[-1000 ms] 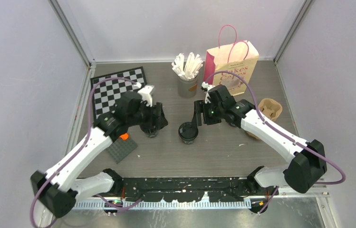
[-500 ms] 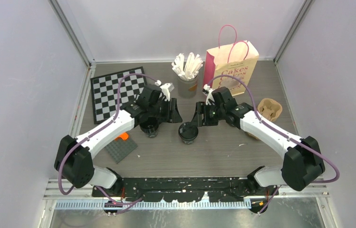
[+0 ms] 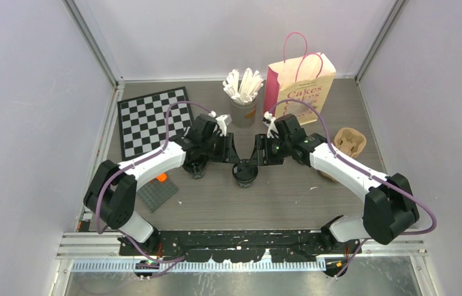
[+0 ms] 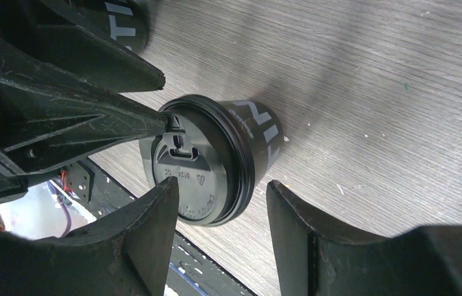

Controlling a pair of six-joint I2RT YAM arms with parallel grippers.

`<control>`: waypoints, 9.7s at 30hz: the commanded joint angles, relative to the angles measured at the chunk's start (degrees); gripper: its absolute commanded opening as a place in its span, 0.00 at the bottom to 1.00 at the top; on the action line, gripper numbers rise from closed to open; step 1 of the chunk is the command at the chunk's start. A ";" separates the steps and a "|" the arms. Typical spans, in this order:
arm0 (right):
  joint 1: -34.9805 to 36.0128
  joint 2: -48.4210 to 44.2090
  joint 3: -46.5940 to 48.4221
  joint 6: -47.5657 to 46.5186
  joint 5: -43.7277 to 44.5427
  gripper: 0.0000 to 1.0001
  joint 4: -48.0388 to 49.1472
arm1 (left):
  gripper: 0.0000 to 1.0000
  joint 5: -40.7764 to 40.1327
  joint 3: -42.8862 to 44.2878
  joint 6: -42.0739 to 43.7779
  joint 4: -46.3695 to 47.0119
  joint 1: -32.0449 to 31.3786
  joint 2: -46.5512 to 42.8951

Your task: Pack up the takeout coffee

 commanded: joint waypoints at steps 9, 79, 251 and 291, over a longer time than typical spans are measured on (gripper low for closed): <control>-0.61 0.20 -6.97 1.46 -0.98 0.48 5.58 | 0.28 1.15 -4.20 -0.11 5.62 -0.84 1.79; 1.92 -5.61 -14.79 11.09 -5.65 0.43 8.24 | 0.48 -1.68 -13.04 -2.88 5.74 -3.47 -6.31; -3.96 -15.74 -6.72 5.27 -1.51 0.46 -2.80 | 0.59 -11.06 -2.31 -3.34 -0.17 -7.14 -11.18; 10.52 -8.73 -14.08 9.94 11.46 0.32 9.32 | 0.24 3.35 -12.42 -13.96 16.02 -1.82 -1.26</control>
